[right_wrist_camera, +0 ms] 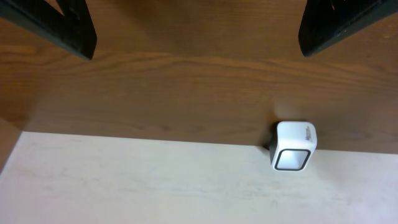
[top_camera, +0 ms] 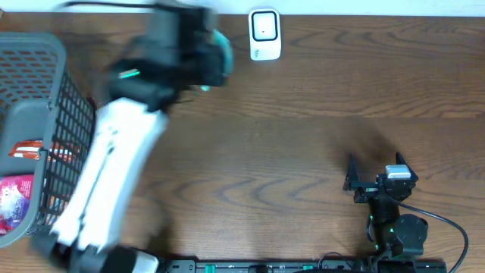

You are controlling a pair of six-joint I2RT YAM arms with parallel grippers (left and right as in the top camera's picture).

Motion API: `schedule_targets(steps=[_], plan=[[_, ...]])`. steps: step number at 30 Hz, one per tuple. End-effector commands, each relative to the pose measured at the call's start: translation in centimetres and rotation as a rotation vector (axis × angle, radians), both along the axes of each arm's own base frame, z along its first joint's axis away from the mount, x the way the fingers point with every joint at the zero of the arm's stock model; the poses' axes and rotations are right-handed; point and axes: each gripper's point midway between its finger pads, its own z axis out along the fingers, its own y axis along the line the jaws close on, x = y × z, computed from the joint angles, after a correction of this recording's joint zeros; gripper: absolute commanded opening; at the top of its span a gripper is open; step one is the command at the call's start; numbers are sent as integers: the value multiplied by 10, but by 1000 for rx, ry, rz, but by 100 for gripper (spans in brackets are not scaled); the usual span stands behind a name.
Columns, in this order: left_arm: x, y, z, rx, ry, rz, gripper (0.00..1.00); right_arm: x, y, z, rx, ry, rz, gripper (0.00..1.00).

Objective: Scan the item barcode
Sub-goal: 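Lift the green wipes pack out and place it on the table centre, then reach the left gripper into the basket and grasp the orange bar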

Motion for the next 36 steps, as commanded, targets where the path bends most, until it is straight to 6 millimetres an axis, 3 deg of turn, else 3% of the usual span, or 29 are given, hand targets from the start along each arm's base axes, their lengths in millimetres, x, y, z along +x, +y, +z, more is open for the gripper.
schedule_targets(steps=[1, 7, 11, 12, 13, 15, 17, 19, 21, 22, 24, 25, 27, 29, 32, 34, 36], plan=[[17, -9, -49, 203, 19, 54, 7, 0, -2, 0, -9, -1, -7, 99], [18, -49, -127, 228, 170, 56, 7, 0, -2, 0, -9, -1, -7, 99], [7, -78, -156, 172, 260, -13, 8, 0, -2, 0, -9, -1, -7, 99], [2, -85, -159, 152, 279, -38, 15, 0, -2, 0, -9, -1, -7, 99], [-1, -89, -161, 140, 293, -54, 30, 0, -2, 0, -9, -1, -7, 99], [-2, -91, -157, 133, 290, -60, 33, 0, -2, 0, -9, -1, -7, 99], [1, -84, -135, 120, 258, -56, 42, 0, -2, 0, -9, -1, -7, 99], [9, -66, -96, 109, 186, -39, 79, 0, -2, 0, -9, -1, -7, 99], [23, -29, -40, 101, 70, 58, 93, 0, -2, 0, -9, -1, -7, 99], [27, -9, -15, 96, 17, 110, 94, 0, -2, 0, -9, -1, -7, 99], [31, 51, 52, 60, -121, 252, 95, 0, -2, 0, -9, -1, -7, 99], [29, 76, 76, 40, -171, 307, 95, 0, -2, 0, -9, -1, -7, 99], [17, 145, 129, 3, -293, 461, 96, 0, -2, 0, -9, -2, -7, 99], [-5, 228, 166, 4, -398, 681, 98, 0, -2, 0, -9, -1, -7, 99], [-59, 354, 177, 13, -431, 1137, 98, 0, -2, 0, -9, -1, -7, 99], [-96, 412, 159, -8, -364, 1373, 98, 0, -2, 0, -9, -1, -7, 99], [-130, 451, 127, -39, -247, 1571, 98, 0, -2, 0, -9, -1, -7, 99]])
